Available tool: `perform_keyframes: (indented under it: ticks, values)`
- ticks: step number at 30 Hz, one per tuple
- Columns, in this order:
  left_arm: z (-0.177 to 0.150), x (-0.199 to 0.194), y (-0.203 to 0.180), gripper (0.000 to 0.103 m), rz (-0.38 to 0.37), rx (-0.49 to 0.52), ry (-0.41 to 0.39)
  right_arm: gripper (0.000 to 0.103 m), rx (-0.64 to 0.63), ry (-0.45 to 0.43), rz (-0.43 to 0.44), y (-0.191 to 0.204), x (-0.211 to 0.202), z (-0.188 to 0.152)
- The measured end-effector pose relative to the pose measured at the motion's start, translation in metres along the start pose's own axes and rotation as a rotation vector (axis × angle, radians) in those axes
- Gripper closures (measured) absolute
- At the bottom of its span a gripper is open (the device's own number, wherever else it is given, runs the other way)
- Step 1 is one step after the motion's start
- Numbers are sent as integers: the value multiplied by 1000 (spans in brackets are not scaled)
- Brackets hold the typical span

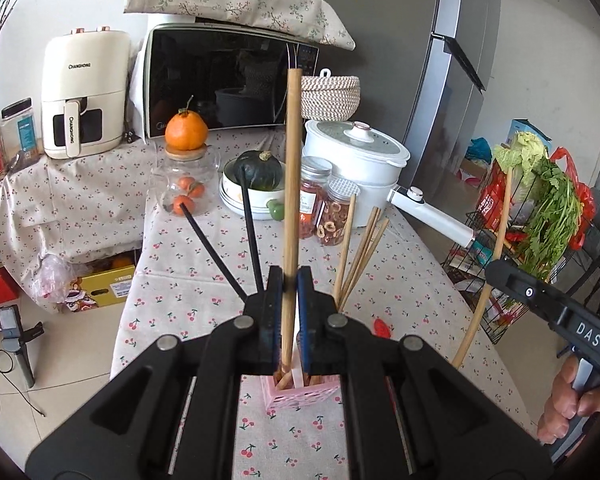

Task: Organize utensils
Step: 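Carry both wooden chopsticks to the pink basket and release them inside, then move the left tool from the basket down to the red spoon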

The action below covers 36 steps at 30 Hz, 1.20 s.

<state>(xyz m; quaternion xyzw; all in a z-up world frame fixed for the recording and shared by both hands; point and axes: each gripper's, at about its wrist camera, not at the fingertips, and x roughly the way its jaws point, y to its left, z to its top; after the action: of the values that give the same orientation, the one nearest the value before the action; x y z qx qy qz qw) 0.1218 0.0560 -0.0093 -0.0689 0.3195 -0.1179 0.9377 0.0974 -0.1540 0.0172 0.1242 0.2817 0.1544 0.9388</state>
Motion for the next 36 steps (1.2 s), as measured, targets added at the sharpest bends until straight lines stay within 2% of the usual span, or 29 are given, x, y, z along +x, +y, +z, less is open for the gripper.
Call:
perform_keyframes:
  ticks: [6,8,11,12,13,16,20,27,30,36]
  values:
    - [-6,17,1,94,-20,-11,62,96,-13,-8,2,5,3,0]
    - [-7,19,2,90,-23,-21,83,96,-12,-11,2,5,4,1]
    - [-9,16,8,62,-45,-67,104,96,-9,-29,2,9,5,1]
    - [-10,13,10,47,-53,-88,107,96,-7,-38,2,10,5,2]
    - [-12,9,12,37,-59,-108,106,96,-3,-49,4,11,4,4]
    - [-17,1,16,23,-51,-126,120,96,17,-85,15,15,4,7]
    - [-32,-2,25,17,23,-129,181,96,41,-129,21,21,8,12]
    - [-56,6,51,14,89,-191,340,96,32,-206,12,39,24,17]
    - [-59,2,56,14,92,-185,352,96,19,-232,6,46,33,19]
    - [-55,-7,55,13,135,-133,311,96,-28,-234,-40,56,58,13]
